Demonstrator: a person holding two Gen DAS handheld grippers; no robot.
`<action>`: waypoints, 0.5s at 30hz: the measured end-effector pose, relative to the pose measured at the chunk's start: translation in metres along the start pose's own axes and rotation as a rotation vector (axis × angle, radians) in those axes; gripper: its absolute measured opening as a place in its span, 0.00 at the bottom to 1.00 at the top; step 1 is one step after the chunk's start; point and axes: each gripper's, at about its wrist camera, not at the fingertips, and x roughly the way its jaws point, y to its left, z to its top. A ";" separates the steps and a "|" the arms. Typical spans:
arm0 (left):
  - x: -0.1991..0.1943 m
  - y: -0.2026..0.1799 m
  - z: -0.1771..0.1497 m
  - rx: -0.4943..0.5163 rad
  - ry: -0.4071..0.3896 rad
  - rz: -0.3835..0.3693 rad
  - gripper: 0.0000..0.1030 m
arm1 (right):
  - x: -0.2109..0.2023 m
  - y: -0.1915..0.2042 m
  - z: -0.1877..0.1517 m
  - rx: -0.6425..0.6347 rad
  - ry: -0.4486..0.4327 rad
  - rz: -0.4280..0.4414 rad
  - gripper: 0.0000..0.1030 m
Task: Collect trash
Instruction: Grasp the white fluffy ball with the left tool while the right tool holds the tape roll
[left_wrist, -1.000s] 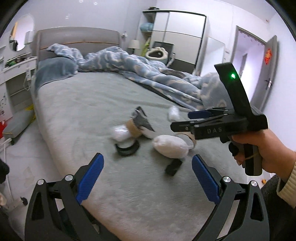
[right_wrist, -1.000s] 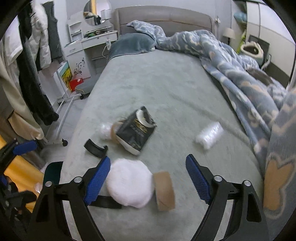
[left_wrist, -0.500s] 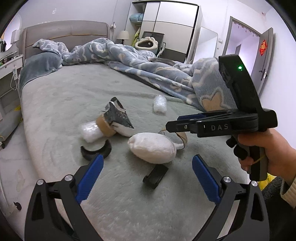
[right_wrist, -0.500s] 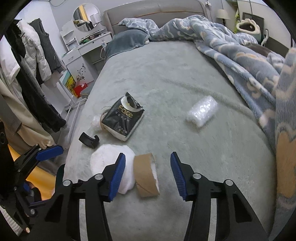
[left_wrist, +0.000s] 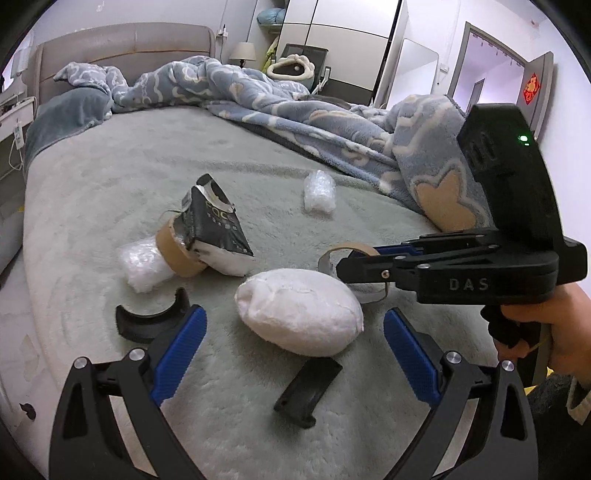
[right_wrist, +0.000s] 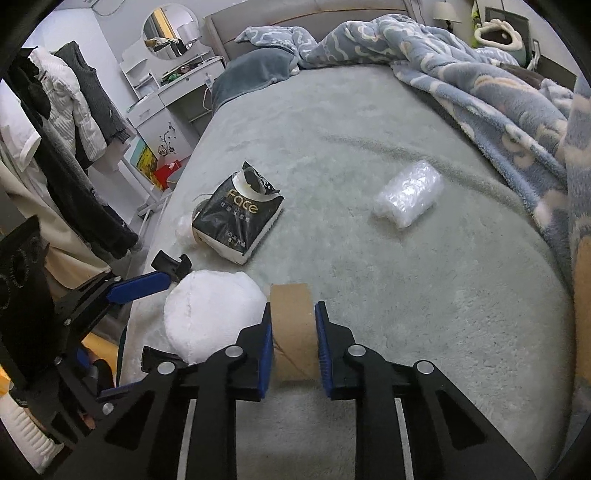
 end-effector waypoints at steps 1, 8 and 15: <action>0.002 0.000 0.000 -0.001 0.003 -0.005 0.95 | -0.001 0.000 0.000 0.000 -0.004 0.003 0.21; 0.013 0.000 0.003 -0.002 0.019 -0.009 0.94 | -0.011 -0.008 0.000 0.013 -0.037 -0.003 0.21; 0.022 -0.002 0.007 0.001 0.057 0.013 0.76 | -0.014 -0.017 0.000 0.028 -0.051 -0.014 0.21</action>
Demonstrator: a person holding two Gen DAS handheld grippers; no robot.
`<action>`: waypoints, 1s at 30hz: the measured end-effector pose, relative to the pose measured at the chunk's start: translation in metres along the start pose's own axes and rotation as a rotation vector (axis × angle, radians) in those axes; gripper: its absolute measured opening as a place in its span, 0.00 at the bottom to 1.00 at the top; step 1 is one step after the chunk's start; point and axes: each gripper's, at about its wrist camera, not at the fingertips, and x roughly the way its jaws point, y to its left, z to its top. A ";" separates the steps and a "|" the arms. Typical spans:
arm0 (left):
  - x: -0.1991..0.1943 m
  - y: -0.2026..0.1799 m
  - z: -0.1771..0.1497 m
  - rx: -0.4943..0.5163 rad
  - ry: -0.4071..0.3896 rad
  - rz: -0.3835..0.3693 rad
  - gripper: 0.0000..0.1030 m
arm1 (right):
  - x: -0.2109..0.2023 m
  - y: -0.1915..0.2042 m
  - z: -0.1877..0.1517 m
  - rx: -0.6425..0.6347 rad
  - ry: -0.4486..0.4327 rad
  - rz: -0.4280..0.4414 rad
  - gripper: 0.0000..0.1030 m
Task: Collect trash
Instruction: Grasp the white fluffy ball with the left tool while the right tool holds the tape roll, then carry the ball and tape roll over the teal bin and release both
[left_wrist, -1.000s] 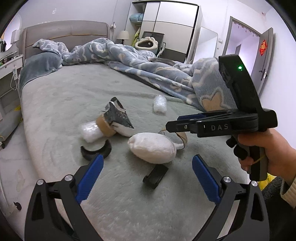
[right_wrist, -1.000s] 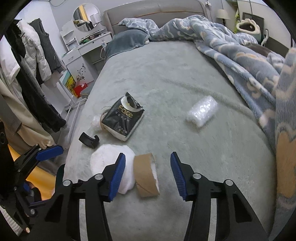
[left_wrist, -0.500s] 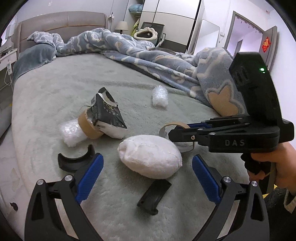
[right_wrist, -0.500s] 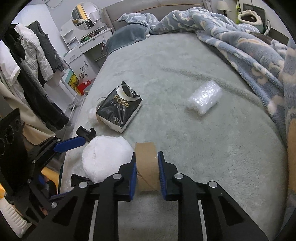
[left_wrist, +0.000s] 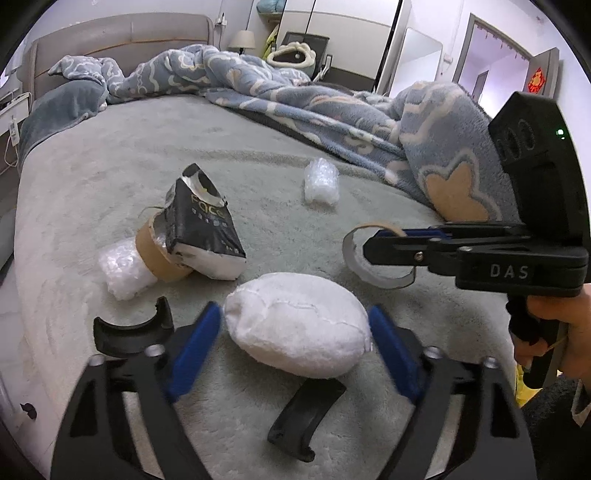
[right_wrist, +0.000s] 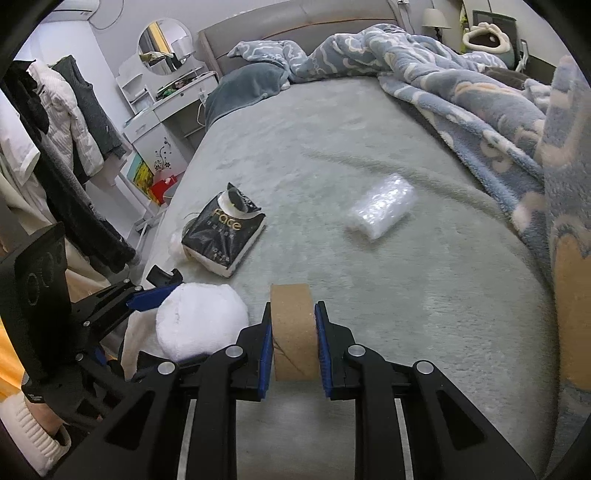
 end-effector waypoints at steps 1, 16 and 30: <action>0.001 -0.001 0.001 0.000 0.006 0.001 0.74 | 0.000 -0.001 0.000 0.001 0.000 -0.001 0.21; -0.033 -0.004 0.017 -0.033 -0.076 0.051 0.59 | -0.024 0.010 0.009 -0.014 -0.033 -0.010 0.21; -0.096 0.015 0.010 -0.127 -0.131 0.141 0.59 | -0.036 0.056 0.017 -0.098 -0.045 -0.052 0.21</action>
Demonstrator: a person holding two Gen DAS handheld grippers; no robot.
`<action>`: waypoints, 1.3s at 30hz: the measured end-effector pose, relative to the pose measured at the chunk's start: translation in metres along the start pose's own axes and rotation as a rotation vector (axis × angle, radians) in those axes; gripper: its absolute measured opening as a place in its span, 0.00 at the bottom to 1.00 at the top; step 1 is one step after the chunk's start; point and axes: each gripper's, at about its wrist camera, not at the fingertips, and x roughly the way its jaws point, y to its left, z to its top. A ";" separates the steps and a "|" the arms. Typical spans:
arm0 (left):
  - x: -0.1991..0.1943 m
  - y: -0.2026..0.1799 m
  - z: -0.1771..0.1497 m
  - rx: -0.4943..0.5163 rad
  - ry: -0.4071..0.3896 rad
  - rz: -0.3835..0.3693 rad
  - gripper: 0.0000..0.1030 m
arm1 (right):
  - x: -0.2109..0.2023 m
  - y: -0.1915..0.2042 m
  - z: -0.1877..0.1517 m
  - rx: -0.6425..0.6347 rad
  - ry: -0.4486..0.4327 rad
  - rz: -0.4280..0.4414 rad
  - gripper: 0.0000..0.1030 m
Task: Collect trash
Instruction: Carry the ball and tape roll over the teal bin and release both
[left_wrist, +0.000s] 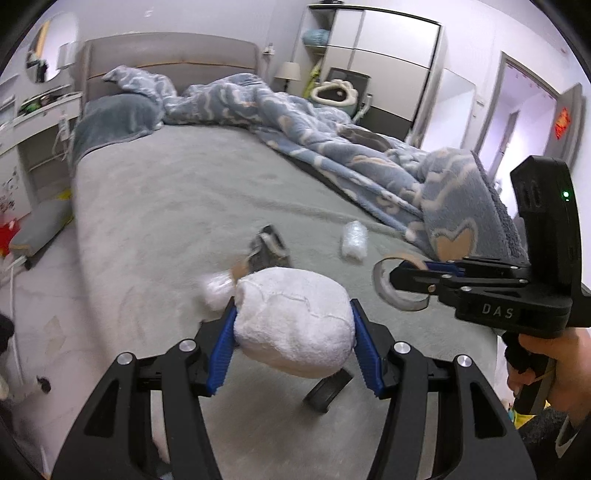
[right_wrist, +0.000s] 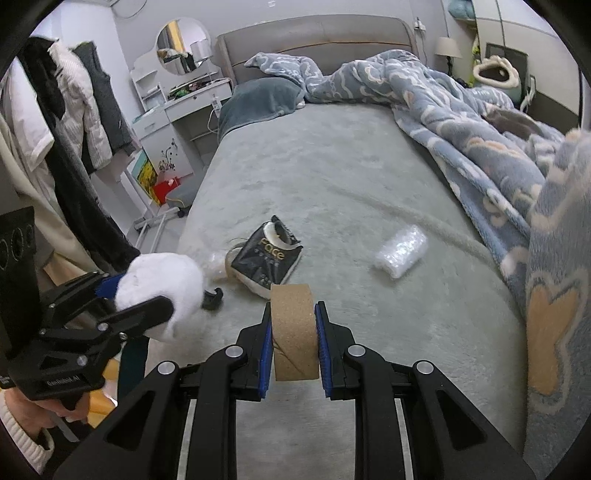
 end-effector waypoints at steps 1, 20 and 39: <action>-0.003 0.005 -0.003 -0.010 0.004 0.019 0.59 | 0.000 0.004 0.001 -0.007 -0.001 0.000 0.21; -0.024 0.111 -0.069 -0.229 0.128 0.270 0.59 | 0.006 0.068 0.004 0.021 -0.002 0.081 0.21; -0.019 0.200 -0.173 -0.406 0.444 0.406 0.59 | 0.070 0.186 -0.009 -0.140 0.154 0.171 0.21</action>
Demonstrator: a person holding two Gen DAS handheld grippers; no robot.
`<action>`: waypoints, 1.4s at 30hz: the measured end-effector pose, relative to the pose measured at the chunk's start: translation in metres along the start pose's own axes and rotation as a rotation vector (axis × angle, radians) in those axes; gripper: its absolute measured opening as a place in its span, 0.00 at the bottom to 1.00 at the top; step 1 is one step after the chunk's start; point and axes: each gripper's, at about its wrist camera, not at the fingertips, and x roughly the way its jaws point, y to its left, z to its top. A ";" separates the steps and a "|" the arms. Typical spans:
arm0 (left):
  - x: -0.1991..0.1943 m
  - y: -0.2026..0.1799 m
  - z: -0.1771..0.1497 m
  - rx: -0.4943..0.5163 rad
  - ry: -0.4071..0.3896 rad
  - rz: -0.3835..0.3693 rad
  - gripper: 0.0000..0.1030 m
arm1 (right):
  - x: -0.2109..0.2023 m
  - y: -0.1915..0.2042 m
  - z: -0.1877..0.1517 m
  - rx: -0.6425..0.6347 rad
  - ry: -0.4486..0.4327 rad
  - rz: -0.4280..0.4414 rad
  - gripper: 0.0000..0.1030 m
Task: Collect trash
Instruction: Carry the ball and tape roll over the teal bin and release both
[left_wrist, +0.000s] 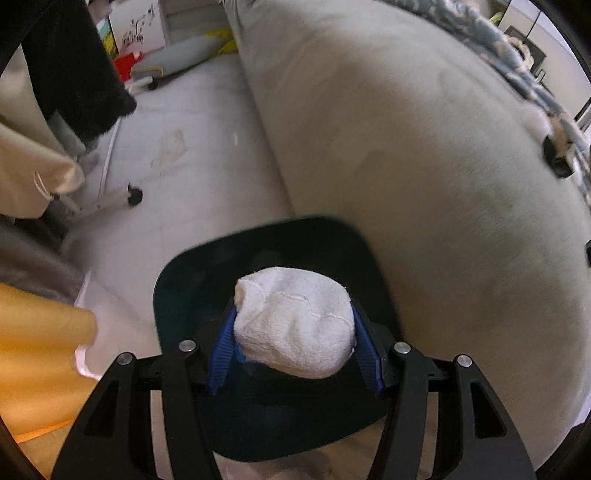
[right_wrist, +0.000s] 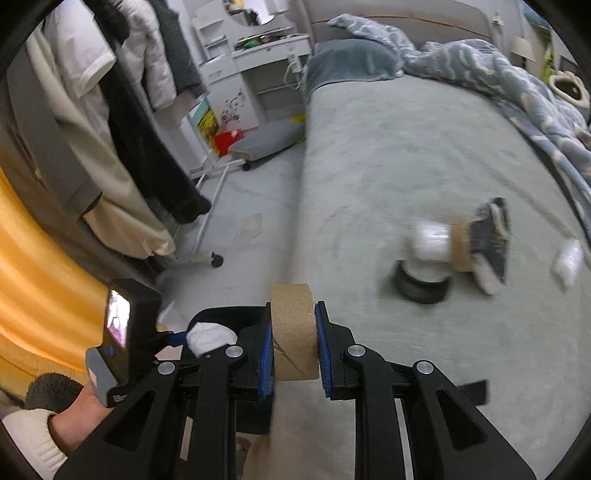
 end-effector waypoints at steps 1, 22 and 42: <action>0.004 0.004 -0.003 -0.001 0.019 0.005 0.59 | 0.004 0.005 0.001 -0.007 0.008 0.003 0.21; 0.017 0.067 -0.023 -0.069 0.130 -0.048 0.81 | 0.105 0.068 -0.010 -0.078 0.237 0.039 0.21; -0.048 0.121 -0.020 -0.092 -0.161 -0.064 0.69 | 0.185 0.087 -0.044 -0.127 0.445 -0.023 0.21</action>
